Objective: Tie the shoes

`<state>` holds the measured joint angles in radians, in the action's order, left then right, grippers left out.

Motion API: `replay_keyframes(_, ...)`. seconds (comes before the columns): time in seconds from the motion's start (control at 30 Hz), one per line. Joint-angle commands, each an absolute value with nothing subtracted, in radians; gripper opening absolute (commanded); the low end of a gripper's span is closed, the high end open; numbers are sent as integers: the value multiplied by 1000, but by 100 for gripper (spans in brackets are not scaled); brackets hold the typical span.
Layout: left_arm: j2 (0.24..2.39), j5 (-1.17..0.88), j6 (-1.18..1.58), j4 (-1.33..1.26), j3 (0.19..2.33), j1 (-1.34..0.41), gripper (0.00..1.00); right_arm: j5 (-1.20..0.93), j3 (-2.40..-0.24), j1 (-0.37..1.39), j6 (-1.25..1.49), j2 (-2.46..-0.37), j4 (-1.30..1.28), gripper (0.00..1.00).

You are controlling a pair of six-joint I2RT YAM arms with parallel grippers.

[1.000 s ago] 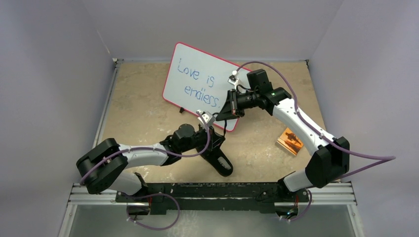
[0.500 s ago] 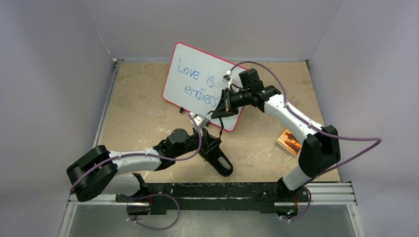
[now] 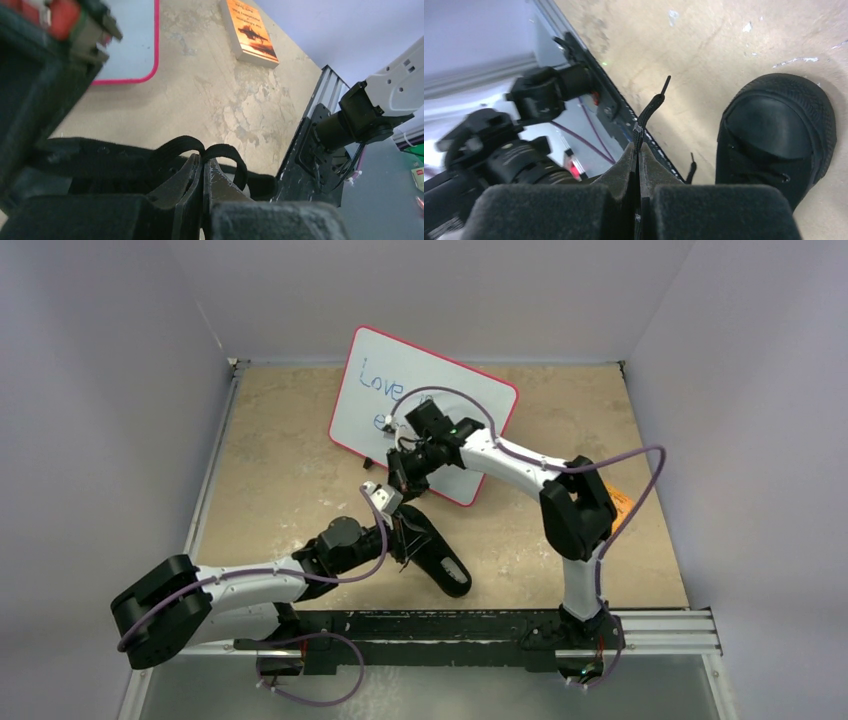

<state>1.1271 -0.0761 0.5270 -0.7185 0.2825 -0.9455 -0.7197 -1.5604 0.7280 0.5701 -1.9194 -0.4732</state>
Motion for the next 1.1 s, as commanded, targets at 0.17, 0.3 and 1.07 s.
replay_keyframes(0.17, 1094, -37, 535, -806, 221, -963, 0, -622, -1721, 790, 397, -1974, -770, 40)
replay_keyframes(0.3, 1090, -20, 555, -833, 205, -965, 0, -549, -1784, 739, 351, -1914, -875, 68)
replay_keyframes(1.07, 1055, 123, 739, -890, 130, -963, 0, -449, -930, 654, 471, -1461, -473, 63)
